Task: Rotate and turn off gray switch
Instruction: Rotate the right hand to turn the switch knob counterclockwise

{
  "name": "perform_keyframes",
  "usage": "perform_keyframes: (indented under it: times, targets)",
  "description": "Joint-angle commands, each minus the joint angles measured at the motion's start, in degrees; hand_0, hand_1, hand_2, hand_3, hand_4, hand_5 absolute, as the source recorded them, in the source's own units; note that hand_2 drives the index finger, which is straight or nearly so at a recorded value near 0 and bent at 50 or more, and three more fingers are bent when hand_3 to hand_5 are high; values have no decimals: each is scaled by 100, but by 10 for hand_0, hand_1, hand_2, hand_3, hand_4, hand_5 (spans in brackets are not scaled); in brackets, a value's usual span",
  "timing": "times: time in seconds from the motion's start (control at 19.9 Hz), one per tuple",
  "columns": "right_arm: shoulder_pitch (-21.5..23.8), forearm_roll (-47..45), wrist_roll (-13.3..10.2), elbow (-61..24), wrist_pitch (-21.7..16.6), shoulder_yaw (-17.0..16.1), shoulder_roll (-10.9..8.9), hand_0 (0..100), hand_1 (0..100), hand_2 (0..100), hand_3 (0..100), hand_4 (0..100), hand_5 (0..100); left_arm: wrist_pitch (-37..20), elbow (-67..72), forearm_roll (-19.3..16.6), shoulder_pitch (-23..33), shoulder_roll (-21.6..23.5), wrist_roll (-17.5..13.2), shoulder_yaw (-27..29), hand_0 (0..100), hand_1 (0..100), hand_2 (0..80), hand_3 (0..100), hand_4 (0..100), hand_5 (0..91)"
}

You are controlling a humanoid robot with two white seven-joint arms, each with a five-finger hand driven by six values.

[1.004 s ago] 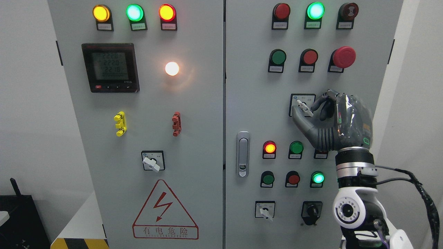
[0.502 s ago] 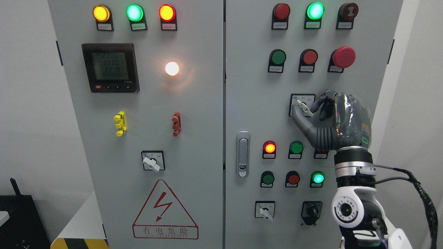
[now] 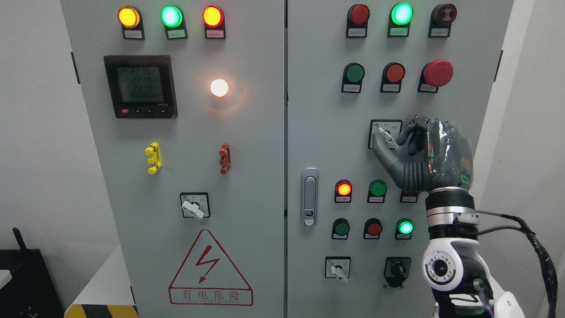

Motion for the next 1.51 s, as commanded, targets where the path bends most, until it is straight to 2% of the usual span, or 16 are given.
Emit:
perform_keyframes:
  times: [0.0,0.9,1.46]
  targets:
    - [0,-3,0,7,-2,36,7,335,416,709,972,900,1000,7,132,-44,-1,0,-3,185,120,389,0,0,0,0]
    - [-27,-29,0,33,-2,45,60,451,410,729,1000,918,1000,7,132,-44,-1,0,-3,185,120,389,0,0,0,0]
    - [-27,-47,0,42,-2,54,68,547,356,766,1000,926,1000,7,132,-44,-1,0,-3,185,120,389,0,0,0,0]
